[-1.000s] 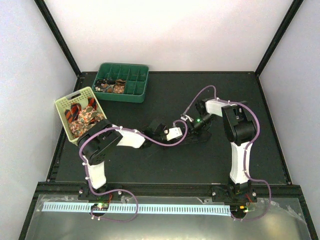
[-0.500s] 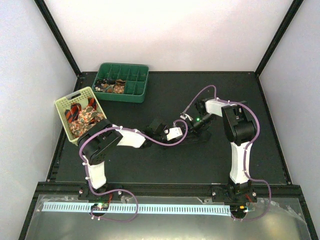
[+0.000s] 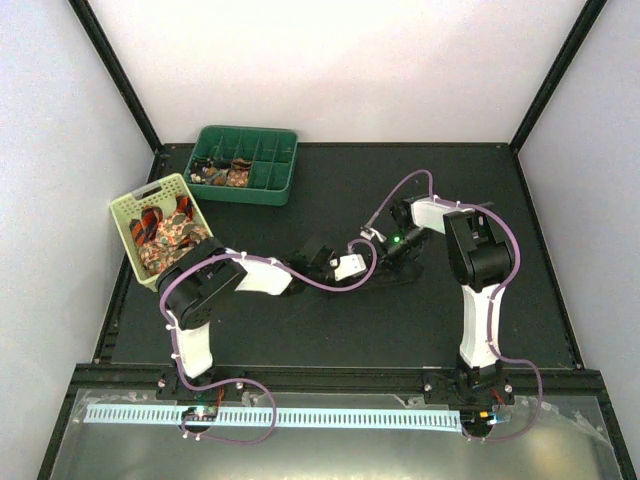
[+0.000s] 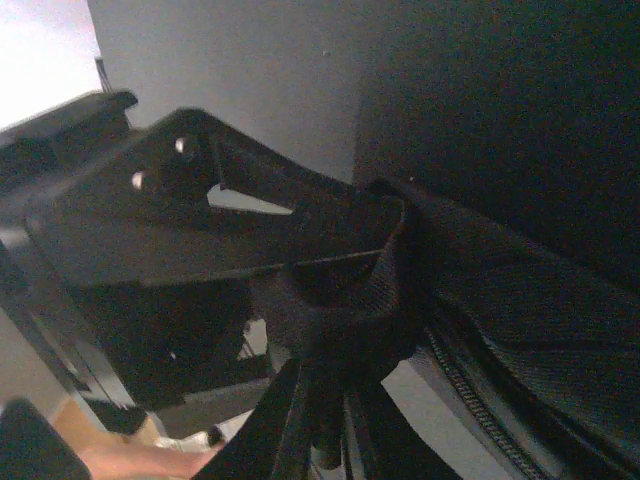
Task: Roll the ties
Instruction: Roll the tie at the center of the board.
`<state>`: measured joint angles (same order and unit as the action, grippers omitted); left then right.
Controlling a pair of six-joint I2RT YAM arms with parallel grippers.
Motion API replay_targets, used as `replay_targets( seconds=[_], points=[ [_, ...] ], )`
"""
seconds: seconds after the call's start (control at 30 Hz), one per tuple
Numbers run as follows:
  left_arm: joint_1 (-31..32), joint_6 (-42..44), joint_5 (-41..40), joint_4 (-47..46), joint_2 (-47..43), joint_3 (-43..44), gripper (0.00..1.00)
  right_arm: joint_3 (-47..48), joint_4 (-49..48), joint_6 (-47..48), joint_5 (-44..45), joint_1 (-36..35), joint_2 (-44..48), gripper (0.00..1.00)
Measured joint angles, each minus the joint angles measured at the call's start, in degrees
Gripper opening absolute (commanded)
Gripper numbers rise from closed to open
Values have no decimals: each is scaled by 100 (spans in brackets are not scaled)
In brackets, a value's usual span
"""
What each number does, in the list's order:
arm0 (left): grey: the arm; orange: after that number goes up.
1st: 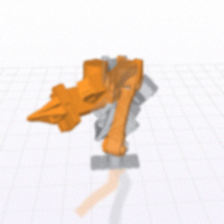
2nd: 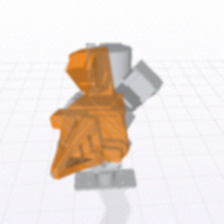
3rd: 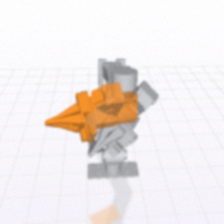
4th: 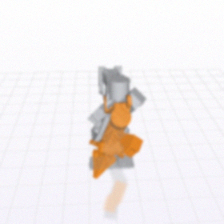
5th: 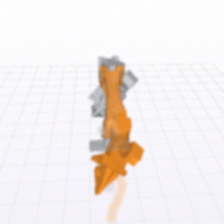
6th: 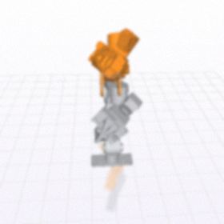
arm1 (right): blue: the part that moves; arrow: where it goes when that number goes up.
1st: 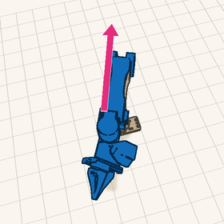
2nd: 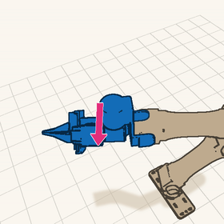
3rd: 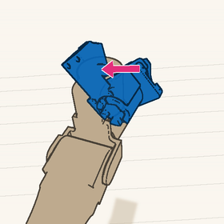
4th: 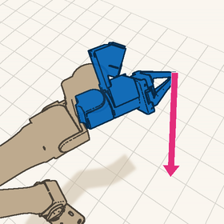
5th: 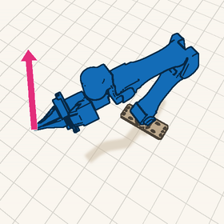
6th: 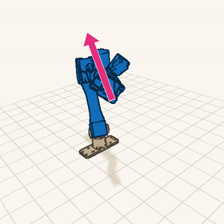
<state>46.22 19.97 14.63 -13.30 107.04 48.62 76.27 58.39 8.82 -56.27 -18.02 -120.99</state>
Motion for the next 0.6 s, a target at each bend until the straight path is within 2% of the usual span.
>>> replay_targets(
  seconds=[0.1, 0.2, 0.33, 0.6],
  points=[
    [0, -2, 4, 0, 15, 9, 47, -15, 4, 13, 74, 11, 4, 2],
    [0, -13, -20, -2, 22, 26, 61, -57, -20, 22, 151, 28, 24, 2],
    [-39, -44, -28, -109, 17, -2, 73, -181, -44, 22, 391, 90, 68, 2],
    [-170, -236, 361, -745, -396, -612, 82, -240, -144, -26, 975, 118, 52, 2]
  ],
)
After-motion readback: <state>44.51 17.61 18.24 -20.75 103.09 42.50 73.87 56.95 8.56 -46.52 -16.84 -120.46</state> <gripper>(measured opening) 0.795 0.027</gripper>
